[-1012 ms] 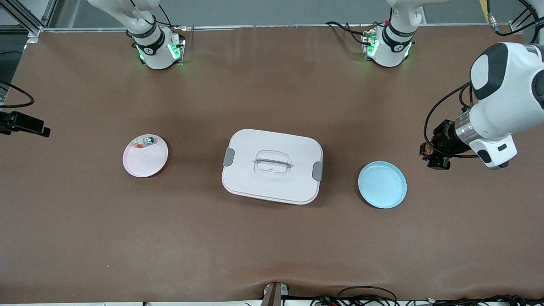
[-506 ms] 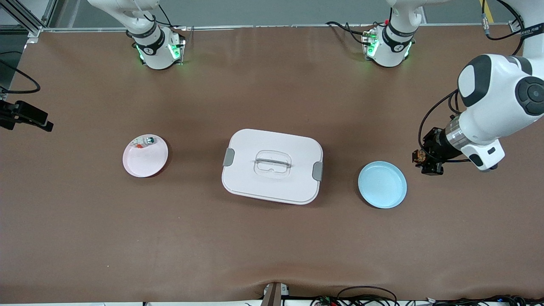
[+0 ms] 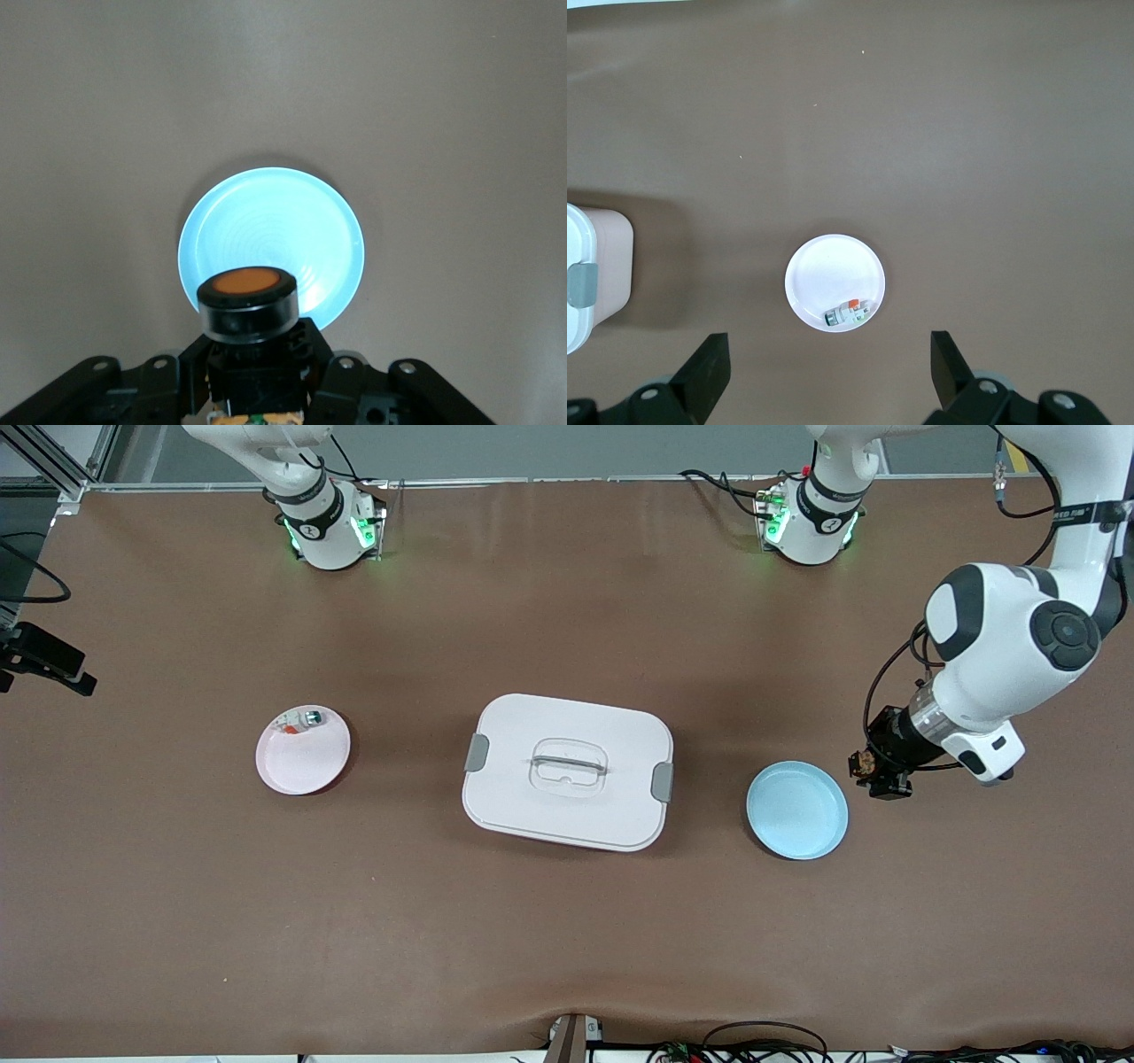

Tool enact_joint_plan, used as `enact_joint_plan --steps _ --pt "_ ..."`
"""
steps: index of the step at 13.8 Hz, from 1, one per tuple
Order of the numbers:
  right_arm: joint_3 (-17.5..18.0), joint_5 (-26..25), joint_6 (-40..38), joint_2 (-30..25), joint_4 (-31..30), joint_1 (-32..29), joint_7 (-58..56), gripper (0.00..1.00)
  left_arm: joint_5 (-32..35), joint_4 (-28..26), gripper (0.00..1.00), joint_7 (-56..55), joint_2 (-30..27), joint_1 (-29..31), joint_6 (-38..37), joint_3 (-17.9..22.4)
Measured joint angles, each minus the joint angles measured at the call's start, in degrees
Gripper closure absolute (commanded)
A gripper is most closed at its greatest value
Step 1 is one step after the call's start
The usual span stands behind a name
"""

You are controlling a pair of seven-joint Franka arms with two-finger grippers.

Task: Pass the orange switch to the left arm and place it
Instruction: 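Lower the held switch onto the light-blue plate with the left gripper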

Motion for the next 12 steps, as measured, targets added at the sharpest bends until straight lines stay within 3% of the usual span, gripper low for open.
enact_joint_plan --steps 7,8,12 --pt "-0.07 -0.03 0.39 -0.17 0.15 -0.01 -0.01 0.0 0.25 -2.62 1.0 -6.24 7.62 -3.41 10.12 0.55" --pt "-0.08 -0.03 0.38 -0.17 0.14 -0.01 -0.01 0.0 0.46 -2.53 1.0 -7.3 8.76 -5.73 10.41 2.41" --pt "-0.02 -0.03 -2.0 -0.32 0.2 0.01 0.05 0.0 0.57 -1.09 1.0 -8.21 12.55 -20.42 10.75 16.75"
